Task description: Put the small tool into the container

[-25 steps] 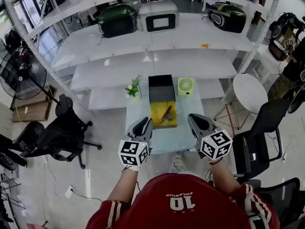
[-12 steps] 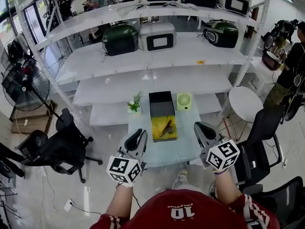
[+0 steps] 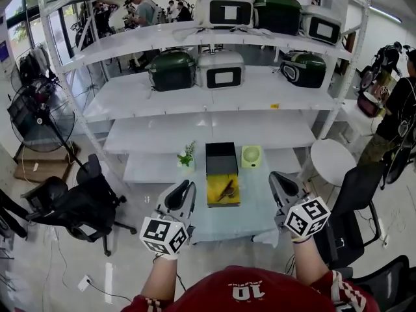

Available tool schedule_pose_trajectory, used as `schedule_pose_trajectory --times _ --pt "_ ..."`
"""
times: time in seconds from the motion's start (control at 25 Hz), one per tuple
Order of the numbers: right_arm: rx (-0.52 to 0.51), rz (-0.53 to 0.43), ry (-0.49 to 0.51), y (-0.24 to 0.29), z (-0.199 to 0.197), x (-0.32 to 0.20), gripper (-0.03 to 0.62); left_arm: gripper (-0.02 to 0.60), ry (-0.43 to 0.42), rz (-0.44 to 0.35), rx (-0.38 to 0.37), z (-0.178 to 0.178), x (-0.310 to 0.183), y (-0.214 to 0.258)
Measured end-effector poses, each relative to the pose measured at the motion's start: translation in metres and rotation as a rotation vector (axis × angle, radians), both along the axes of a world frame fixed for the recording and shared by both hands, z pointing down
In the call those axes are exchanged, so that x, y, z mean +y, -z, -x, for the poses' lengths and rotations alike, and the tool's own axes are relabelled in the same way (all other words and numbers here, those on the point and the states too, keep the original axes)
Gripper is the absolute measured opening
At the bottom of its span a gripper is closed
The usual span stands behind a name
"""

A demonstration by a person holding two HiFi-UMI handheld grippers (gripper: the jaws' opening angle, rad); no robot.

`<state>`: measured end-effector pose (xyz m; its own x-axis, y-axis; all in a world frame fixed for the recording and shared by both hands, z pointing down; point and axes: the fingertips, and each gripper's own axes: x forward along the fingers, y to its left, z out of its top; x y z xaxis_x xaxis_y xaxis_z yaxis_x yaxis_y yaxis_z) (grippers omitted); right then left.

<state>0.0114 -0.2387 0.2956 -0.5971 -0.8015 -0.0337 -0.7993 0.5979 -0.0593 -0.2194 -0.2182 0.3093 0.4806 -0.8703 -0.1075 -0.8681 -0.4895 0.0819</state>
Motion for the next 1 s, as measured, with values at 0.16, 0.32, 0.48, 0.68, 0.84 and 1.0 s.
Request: schedule_pose_trajectory --times 0.16,0.32,0.48,0.68,0.84,1.0 --pt "0.002 -0.015 0.014 0.011 -0.009 0.005 0.005 0.052 0.033 -0.019 -0.008 -0.004 0.007 0.013" --pt "-0.008 -0.018 0.018 0.018 -0.031 0.016 0.005 0.052 0.065 -0.03 -0.006 -0.015 0.018 0.022" --pt "-0.019 -0.019 0.014 0.019 -0.053 0.026 0.005 0.049 0.092 -0.033 -0.003 -0.028 0.032 0.026" --pt "-0.023 -0.023 0.003 0.02 -0.072 0.033 0.005 0.046 0.128 -0.026 -0.018 -0.044 0.044 0.027" --pt "-0.01 -0.024 -0.013 0.015 -0.081 0.037 0.005 0.042 0.146 -0.022 -0.026 -0.055 0.054 0.026" --pt "-0.028 -0.017 0.0 0.013 -0.084 0.04 0.005 0.035 0.159 -0.018 -0.035 -0.062 0.061 0.025"
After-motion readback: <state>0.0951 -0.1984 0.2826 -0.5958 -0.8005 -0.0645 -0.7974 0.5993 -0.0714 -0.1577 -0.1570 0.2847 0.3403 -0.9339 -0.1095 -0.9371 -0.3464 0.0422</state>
